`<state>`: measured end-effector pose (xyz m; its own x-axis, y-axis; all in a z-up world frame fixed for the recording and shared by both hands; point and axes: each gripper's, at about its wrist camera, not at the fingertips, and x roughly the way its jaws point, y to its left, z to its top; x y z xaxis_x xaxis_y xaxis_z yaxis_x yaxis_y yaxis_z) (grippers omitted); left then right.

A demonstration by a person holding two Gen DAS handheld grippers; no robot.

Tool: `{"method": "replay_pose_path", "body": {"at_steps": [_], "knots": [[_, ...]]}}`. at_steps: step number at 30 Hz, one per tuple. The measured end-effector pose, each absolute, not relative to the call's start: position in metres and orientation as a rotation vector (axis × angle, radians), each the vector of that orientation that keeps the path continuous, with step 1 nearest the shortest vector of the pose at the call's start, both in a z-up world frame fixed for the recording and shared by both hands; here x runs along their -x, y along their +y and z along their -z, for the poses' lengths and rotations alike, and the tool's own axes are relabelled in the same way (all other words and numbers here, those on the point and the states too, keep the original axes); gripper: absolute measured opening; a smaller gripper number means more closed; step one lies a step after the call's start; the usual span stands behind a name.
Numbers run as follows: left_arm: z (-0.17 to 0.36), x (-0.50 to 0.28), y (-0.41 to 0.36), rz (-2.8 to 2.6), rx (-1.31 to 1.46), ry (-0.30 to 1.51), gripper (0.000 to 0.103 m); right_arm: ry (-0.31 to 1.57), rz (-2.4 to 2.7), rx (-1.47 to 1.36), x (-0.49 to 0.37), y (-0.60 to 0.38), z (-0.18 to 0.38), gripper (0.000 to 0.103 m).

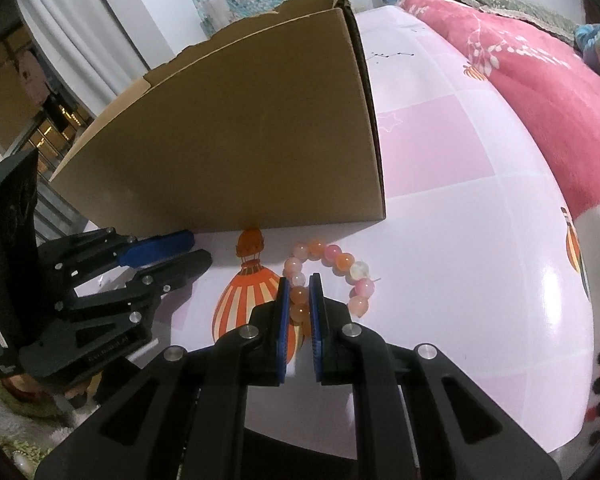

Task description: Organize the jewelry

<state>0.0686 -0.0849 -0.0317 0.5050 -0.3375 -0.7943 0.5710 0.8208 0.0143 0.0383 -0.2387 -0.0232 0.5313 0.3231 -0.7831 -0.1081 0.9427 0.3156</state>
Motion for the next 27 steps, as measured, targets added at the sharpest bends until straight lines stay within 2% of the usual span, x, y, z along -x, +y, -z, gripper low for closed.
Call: {"method": "replay_pose_path", "body": {"at_steps": [19,27], "knots": [[0.0314,-0.0665,-0.0868,0.567,-0.286,0.885,0.006,0.977,-0.257,-0.239,-0.0465,-0.2353,0.0228,0.01],[0.0323,-0.0644,-0.0829,0.582,-0.275,0.881,0.006,0.979,-0.25,-0.235,-0.0495,-0.2298,0.0203,0.01]]}}
